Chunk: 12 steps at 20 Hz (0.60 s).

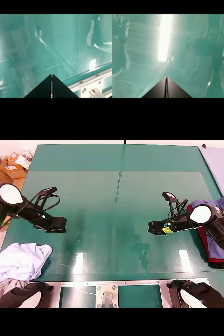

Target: Fold the shirts.

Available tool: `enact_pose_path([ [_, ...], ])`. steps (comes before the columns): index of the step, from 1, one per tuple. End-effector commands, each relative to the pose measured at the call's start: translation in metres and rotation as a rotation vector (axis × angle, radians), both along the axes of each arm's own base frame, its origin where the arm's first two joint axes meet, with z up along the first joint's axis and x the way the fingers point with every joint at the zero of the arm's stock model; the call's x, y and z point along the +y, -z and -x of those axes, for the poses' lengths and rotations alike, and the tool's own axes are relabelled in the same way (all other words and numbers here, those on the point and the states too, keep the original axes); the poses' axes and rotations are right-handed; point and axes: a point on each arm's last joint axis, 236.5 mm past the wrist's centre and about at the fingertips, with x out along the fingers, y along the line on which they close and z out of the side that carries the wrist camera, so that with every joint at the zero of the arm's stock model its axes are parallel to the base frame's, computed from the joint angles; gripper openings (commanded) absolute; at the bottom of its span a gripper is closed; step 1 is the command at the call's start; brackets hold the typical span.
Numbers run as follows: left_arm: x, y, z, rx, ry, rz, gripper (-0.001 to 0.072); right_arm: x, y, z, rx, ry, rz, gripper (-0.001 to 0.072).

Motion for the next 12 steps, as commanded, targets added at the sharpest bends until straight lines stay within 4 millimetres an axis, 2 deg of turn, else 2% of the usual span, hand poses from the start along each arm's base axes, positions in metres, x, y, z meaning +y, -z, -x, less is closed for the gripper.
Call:
enact_pose_path([
  [1, 0.002, 0.001, -0.006, -0.026, -0.011, -0.01, 0.003, 0.0, 0.0, 0.0, 0.0, -0.001, 0.0, 0.0015],
  [2, 0.009, 0.003, -0.01, -0.038, -0.021, -0.042, 0.003, 0.0, 0.0, 0.0, 0.0, -0.001, 0.0, 0.0015],
  [3, 0.027, 0.009, -0.012, -0.035, -0.053, -0.117, 0.0031, 0.0, 0.0, 0.0, 0.0, -0.001, 0.0, 0.0015],
  [4, 0.058, 0.015, -0.014, -0.036, -0.106, -0.25, 0.0181, 0.0, 0.0, 0.0, 0.0, -0.001, 0.0, 0.0015],
  [5, 0.103, 0.017, -0.015, -0.036, -0.177, -0.436, 0.066, 0.0, 0.0, 0.0, 0.0, -0.001, 0.0, 0.0015],
  [6, 0.151, 0.011, -0.012, -0.037, -0.245, -0.637, 0.072, 0.0, 0.0, 0.0, 0.0, -0.001, 0.0, 0.0015],
  [7, 0.186, 0.004, -0.006, -0.024, -0.288, -0.774, 0.072, 0.0, 0.0, 0.0, 0.0, -0.001, 0.0, 0.0015],
  [8, 0.208, 0.006, 0.007, 0.026, -0.324, -0.826, 0.072, 0.0, 0.0, 0.0, 0.0, -0.001, 0.0, 0.0016],
  [10, 0.234, 0.027, 0.043, 0.172, -0.413, -0.824, 0.072, 0.0, 0.0, 0.0, 0.0, -0.001, 0.0, 0.0015],
  [12, 0.253, 0.057, 0.084, 0.308, -0.491, -0.799, 0.072, 0.0, 0.0, 0.0, 0.0, -0.001, 0.0, 0.0015],
])
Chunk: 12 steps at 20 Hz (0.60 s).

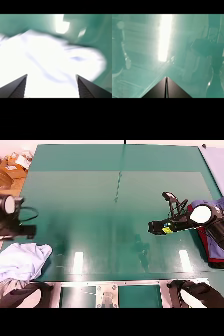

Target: Fold the shirts.

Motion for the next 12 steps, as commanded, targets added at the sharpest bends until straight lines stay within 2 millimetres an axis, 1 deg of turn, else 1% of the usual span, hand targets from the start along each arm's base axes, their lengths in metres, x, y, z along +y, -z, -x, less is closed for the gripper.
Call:
enact_pose_path([
  [1, 0.048, 0.032, 0.06, 0.129, -0.189, -0.056, 0.072, 0.0, 0.0, 0.0, 0.001, -0.001, 0.0, 0.0015],
  [2, 0.047, 0.046, 0.066, 0.121, -0.223, -0.021, 0.072, 0.0, 0.0, 0.0, 0.001, -0.001, 0.0, 0.0015],
  [4, 0.04, 0.074, 0.073, 0.088, -0.27, 0.053, 0.072, 0.0, 0.0, 0.0, 0.001, -0.001, 0.0, 0.0015],
  [6, 0.035, 0.09, 0.077, 0.085, -0.286, 0.091, 0.0714, 0.0, 0.0, 0.0, 0.001, -0.001, 0.0, 0.0015],
  [7, 0.033, 0.096, 0.078, 0.096, -0.272, 0.106, 0.0658, 0.0, 0.0, 0.0, 0.001, -0.001, 0.0, 0.0015],
  [8, 0.031, 0.099, 0.079, 0.113, -0.257, 0.117, 0.0266, 0.0, 0.0, 0.0, 0.001, -0.001, 0.0, 0.0015],
  [9, 0.03, 0.099, 0.08, 0.127, -0.236, 0.129, 0.004, 0.0, 0.0, 0.0, 0.001, -0.001, 0.0, 0.0015],
  [10, 0.028, 0.097, 0.079, 0.133, -0.218, 0.144, 0.0029, 0.0, 0.0, 0.0, 0.001, -0.001, 0.0, 0.0015],
  [12, 0.029, 0.083, 0.073, 0.135, -0.21, 0.153, 0.0028, 0.0, 0.0, 0.0, 0.001, -0.001, 0.0, 0.0015],
])
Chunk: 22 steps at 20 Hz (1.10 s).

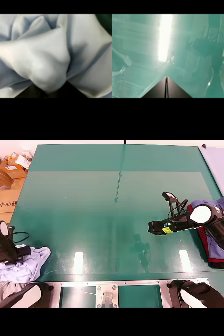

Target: Fold the shirts.

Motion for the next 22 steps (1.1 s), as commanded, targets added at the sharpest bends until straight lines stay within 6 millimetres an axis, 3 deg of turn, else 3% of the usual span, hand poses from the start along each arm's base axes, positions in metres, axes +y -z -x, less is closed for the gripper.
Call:
enact_pose_path([
  [1, -0.003, -0.015, -0.012, -0.015, 0.007, 0.043, 0.0027, 0.0, 0.0, 0.0, 0.001, -0.001, 0.0, 0.0015],
  [3, -0.008, -0.045, -0.041, -0.082, 0.021, 0.078, 0.0027, 0.0, 0.0, -0.001, -0.007, 0.002, -0.001, 0.0016],
  [6, -0.036, -0.111, -0.109, -0.275, 0.13, 0.115, 0.0027, 0.001, -0.002, -0.008, -0.032, 0.011, -0.005, 0.0015],
  [9, -0.103, -0.186, -0.172, -0.513, 0.332, 0.172, 0.0027, 0.002, -0.002, -0.006, -0.023, 0.01, -0.011, 0.0015],
  [12, -0.196, -0.245, -0.207, -0.741, 0.55, 0.282, 0.0027, 0.003, -0.012, -0.012, -0.049, 0.01, -0.016, 0.0015],
  [15, -0.285, -0.262, -0.214, -0.868, 0.705, 0.433, 0.0027, 0.004, -0.038, -0.03, -0.119, 0.018, -0.029, 0.0016],
  [17, -0.33, -0.25, -0.214, -0.862, 0.777, 0.5, 0.0027, -0.001, -0.057, -0.043, -0.168, 0.038, -0.037, 0.0016],
  [19, -0.378, -0.225, -0.208, -0.806, 0.847, 0.593, 0.0029, -0.01, -0.07, -0.054, -0.201, 0.07, -0.04, 0.0017],
  [20, -0.397, -0.211, -0.206, -0.775, 0.851, 0.637, 0.0066, -0.014, -0.073, -0.057, -0.21, 0.086, -0.04, 0.0064],
  [21, -0.41, -0.198, -0.206, -0.75, 0.872, 0.658, 0.0393, -0.02, -0.075, -0.06, -0.215, 0.104, -0.039, 0.0256],
  [22, -0.413, -0.185, -0.21, -0.73, 0.872, 0.652, 0.0683, -0.025, -0.075, -0.061, -0.214, 0.119, -0.037, 0.0366],
])
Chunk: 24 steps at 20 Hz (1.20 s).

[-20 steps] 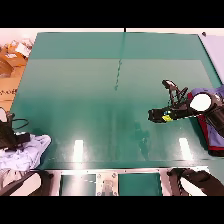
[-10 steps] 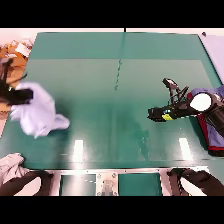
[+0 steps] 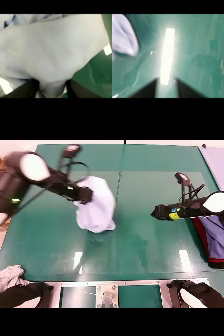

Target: Fold the shirts.

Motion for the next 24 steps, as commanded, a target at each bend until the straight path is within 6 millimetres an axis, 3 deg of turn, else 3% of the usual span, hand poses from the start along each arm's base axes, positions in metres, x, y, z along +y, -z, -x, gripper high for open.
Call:
enact_pose_path([
  [1, -0.039, 0.032, -0.006, 0.038, 0.059, 0.027, 0.0684, -0.018, -0.01, -0.011, -0.025, 0.057, -0.002, 0.0372],
  [5, 0.036, 0.045, -0.03, 0.122, -0.086, -0.027, 0.0684, -0.03, 0.001, -0.008, 0.002, 0.091, 0.0, 0.0372],
  [7, 0.077, 0.055, -0.031, 0.192, -0.159, -0.055, 0.0684, -0.029, 0.024, 0.002, 0.052, 0.094, 0.002, 0.0375],
  [8, 0.093, 0.061, -0.032, 0.217, -0.193, -0.058, 0.0684, -0.028, 0.039, 0.006, 0.077, 0.102, -0.005, 0.042],
  [10, 0.11, 0.087, -0.022, 0.29, -0.237, -0.066, 0.0684, -0.026, 0.068, 0.008, 0.101, 0.138, -0.03, 0.0433],
  [12, 0.106, 0.123, 0.001, 0.385, -0.243, -0.057, 0.0684, -0.023, 0.085, -0.008, 0.076, 0.176, -0.065, 0.0431],
  [15, 0.065, 0.16, 0.031, 0.506, -0.263, 0.148, 0.0684, -0.005, 0.094, -0.046, 0.057, 0.126, -0.132, 0.0431],
  [17, 0.049, 0.175, 0.035, 0.52, -0.303, 0.255, 0.0683, 0.009, 0.1, -0.076, 0.071, 0.099, -0.187, 0.0431],
  [20, 0.048, 0.193, 0.028, 0.494, -0.409, 0.322, 0.0678, 0.035, 0.112, -0.114, 0.111, 0.037, -0.277, 0.0431],
  [21, 0.049, 0.198, 0.027, 0.49, -0.429, 0.328, 0.0604, 0.043, 0.119, -0.123, 0.13, 0.019, -0.306, 0.043],
  [24, 0.039, 0.207, 0.037, 0.486, -0.406, 0.308, 0.0593, 0.075, 0.145, -0.13, 0.242, -0.04, -0.39, 0.0429],
])
